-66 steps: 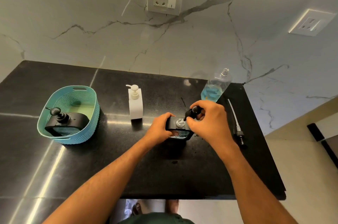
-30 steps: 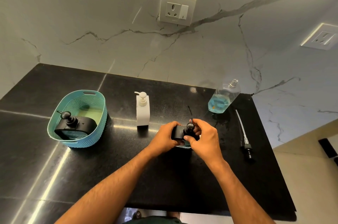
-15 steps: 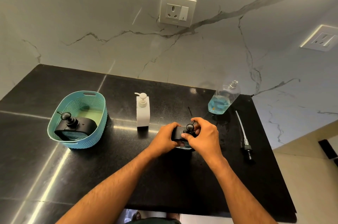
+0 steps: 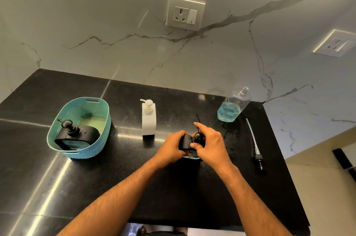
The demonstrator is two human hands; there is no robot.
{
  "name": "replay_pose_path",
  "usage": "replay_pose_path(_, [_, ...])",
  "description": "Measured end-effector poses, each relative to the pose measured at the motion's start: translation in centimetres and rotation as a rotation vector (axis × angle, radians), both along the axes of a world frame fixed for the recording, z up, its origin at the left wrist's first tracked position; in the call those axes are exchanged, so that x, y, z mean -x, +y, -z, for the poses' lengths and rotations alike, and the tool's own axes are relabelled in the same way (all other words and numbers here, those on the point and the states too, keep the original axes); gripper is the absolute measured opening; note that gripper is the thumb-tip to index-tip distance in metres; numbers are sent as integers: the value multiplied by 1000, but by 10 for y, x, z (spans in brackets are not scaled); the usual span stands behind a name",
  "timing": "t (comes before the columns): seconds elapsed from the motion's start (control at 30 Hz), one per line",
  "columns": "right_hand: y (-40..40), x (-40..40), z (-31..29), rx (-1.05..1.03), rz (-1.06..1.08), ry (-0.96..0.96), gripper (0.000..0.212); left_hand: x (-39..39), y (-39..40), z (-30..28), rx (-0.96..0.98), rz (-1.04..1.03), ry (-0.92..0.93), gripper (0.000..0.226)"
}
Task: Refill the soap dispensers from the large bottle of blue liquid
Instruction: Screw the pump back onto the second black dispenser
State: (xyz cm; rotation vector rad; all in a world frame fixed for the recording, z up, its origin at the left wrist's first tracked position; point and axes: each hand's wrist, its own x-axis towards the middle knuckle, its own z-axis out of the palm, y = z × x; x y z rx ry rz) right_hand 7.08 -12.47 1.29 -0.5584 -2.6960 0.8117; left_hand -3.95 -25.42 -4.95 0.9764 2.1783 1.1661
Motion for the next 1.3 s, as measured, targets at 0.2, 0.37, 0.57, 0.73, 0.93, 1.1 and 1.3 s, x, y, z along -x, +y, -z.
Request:
replay_pose_path(0.2, [-10,3,2,-41,150,83,77,0,-1,-1,-11,-10,-15,54])
replay_pose_path(0.37, [-15,-1,4,-73,196,142,66,0,-1,-2,-24,-2,-9,51])
replay_pose_path(0.57, [-25,7,7,-130,267,197,51,1,-3,-5,-36,-2,6,50])
replay_pose_path(0.73, [-23,8,9,-125,279,195,50,0,-2,-6,-20,-6,-2,50])
replay_pose_path(0.93, [-15,5,12,-116,189,133,57,2,-2,-8,-13,6,15,47])
replay_pose_path(1.1, [15,-21,21,-21,73,6,82,5,-6,-13,18,23,107,58])
replay_pose_path(1.3, [28,-25,21,1,-1,-60,60,11,-11,-22,68,63,137,61])
